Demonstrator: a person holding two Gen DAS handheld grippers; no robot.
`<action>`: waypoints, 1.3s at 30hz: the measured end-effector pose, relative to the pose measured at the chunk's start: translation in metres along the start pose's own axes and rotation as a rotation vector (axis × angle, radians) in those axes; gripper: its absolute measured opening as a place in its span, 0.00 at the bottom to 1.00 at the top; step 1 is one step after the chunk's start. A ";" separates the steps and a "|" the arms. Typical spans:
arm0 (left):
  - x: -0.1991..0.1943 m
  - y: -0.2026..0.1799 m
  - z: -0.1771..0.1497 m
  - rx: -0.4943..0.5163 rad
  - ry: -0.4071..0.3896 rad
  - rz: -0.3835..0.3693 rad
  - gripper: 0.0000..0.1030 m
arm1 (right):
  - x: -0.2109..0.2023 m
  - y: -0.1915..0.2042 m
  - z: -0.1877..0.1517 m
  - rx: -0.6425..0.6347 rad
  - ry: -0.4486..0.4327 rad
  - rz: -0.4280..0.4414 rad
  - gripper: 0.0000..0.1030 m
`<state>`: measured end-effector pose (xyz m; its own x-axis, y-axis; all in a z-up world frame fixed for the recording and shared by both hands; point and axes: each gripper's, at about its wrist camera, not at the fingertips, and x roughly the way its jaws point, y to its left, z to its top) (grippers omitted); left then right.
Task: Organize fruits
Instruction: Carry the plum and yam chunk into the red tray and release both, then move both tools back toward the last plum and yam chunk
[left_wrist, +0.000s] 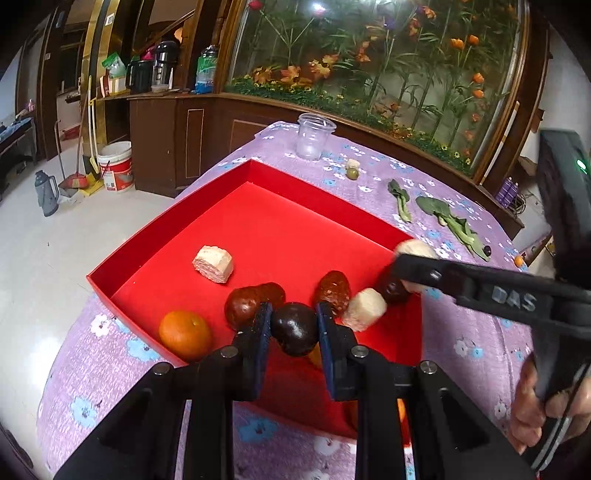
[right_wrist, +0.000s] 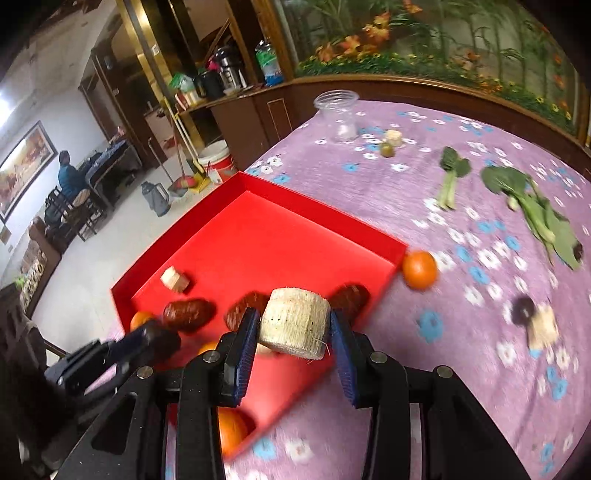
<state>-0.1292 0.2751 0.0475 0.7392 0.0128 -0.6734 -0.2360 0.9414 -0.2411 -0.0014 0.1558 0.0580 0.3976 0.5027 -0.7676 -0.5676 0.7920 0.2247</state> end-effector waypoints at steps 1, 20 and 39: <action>0.002 0.003 0.001 -0.005 0.002 0.000 0.23 | 0.006 0.002 0.004 -0.006 0.007 -0.004 0.41; -0.006 0.007 0.011 -0.066 -0.025 -0.068 0.57 | 0.046 0.011 0.020 -0.018 0.071 0.001 0.44; -0.042 0.015 0.005 -0.169 -0.066 -0.046 0.70 | -0.038 -0.035 -0.051 0.189 -0.042 0.021 0.58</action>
<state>-0.1609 0.2906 0.0754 0.7898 -0.0015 -0.6134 -0.2997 0.8715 -0.3881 -0.0335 0.0912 0.0487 0.4195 0.5303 -0.7368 -0.4318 0.8305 0.3519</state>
